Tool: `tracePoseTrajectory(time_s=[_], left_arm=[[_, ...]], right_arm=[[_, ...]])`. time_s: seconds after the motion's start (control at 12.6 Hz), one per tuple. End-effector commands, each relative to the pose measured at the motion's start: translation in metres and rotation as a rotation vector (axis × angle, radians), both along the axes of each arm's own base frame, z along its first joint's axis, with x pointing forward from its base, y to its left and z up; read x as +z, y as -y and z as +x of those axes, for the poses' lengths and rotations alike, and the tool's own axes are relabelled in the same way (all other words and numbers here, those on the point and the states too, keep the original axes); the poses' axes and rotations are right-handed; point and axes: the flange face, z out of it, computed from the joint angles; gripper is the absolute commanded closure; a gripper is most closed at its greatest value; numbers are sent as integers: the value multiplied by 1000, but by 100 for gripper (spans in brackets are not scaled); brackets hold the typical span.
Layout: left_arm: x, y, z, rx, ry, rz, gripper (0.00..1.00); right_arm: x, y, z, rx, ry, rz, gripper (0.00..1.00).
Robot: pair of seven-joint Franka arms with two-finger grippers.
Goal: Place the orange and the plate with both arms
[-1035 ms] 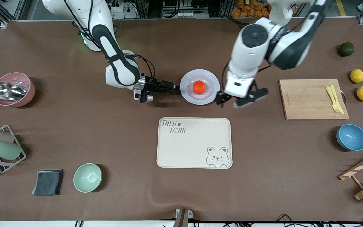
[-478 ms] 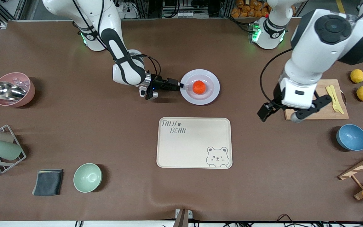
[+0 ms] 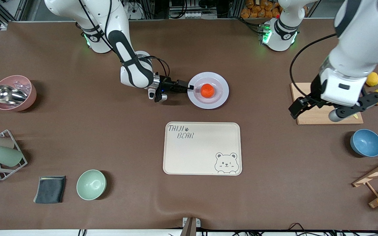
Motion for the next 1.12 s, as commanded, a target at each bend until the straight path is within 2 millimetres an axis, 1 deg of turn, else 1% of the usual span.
tracePoseTrajectory(time_s=[0.0,0.08,0.16,0.32,0.4,0.56,0.64,0.72,0.88,1.04], left_arm=[[26,-21,-12,-83,1,8,0],[31,-35,-17,-95,-18,14,0],[32,-45,-18,-117,-32,-2,0],[42,-71,-22,-151,-36,-31,0],[49,-80,-26,-182,-31,-25,0],[53,-107,-30,-212,-43,-38,0],[57,-121,-35,-237,-48,-37,0],[58,-124,-39,-257,-56,-35,0],[55,-126,-40,-257,-79,-37,0],[55,-125,-41,-258,-78,-35,0]], right_arm=[[-2,-7,-1,-16,13,9,43],[-3,-10,-4,-11,13,9,49],[-3,-13,-6,-8,12,10,59],[-7,-12,-8,-7,8,5,65],[-8,-12,-8,-2,18,4,69],[-13,-11,-9,8,34,-2,100],[-13,-11,-8,8,36,-1,100],[-11,-11,-6,5,41,1,100],[-2,-17,0,4,53,23,100],[15,-22,8,-1,61,88,100]])
